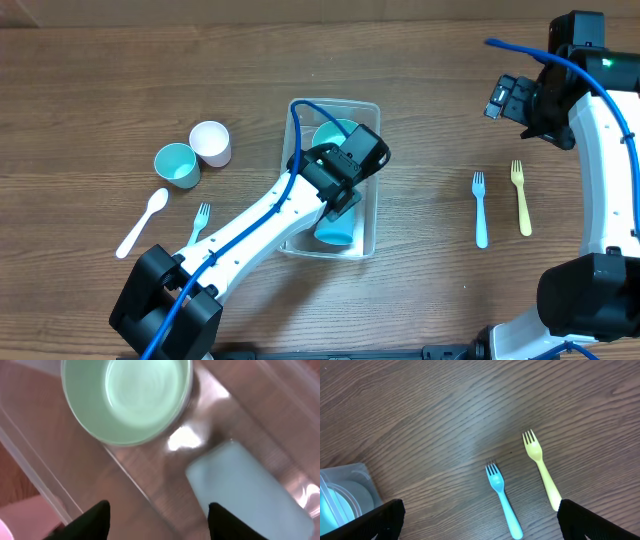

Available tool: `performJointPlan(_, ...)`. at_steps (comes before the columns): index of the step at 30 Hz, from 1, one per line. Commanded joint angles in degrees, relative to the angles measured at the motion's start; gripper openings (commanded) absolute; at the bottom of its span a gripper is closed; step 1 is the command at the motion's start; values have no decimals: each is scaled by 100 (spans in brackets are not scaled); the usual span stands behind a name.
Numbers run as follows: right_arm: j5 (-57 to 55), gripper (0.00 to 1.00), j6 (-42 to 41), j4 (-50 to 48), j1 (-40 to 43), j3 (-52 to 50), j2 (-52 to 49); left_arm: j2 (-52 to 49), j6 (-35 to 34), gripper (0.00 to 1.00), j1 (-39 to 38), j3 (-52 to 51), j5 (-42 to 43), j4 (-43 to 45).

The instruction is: Pack container

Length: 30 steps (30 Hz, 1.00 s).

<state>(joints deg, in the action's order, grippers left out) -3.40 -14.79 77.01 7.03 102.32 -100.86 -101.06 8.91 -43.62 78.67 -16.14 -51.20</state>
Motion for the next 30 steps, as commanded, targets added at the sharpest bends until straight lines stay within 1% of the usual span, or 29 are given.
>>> performJointPlan(1, -39, 100, -24, -37, 2, 120, 131, -7, -61, 68, -2, 111, 402, -463)
performJointPlan(5, -37, 100, -24, -37, 2, 120, 131, -7, -55, 72, 0, 133, 437, -682)
performJointPlan(10, -39, 100, -24, -37, 2, 120, 131, -7, 15, 74, 0, 367, 446, -1226)
performJointPlan(12, -39, 100, -24, -35, 2, 120, 131, -7, 229, 73, 0, 446, 592, -1473)
performJointPlan(14, -37, 100, -24, -37, 2, 120, 131, -7, 588, 74, 0, 446, 1060, -1572)
performJointPlan(16, -39, 100, -24, -35, 2, 120, 131, -7, 837, 74, 0, 424, 1513, -1567)
performJointPlan(19, -39, 100, -24, -37, 2, 120, 131, -9, 933, 76, 0, 354, 1749, -1425)
performJointPlan(24, -39, 100, -24, -37, 2, 120, 131, -9, 1045, 77, 9, 151, 1731, -1279)
performJointPlan(30, -39, 100, -24, -35, 2, 120, 131, -9, 1082, 79, 9, -188, 1591, -890)
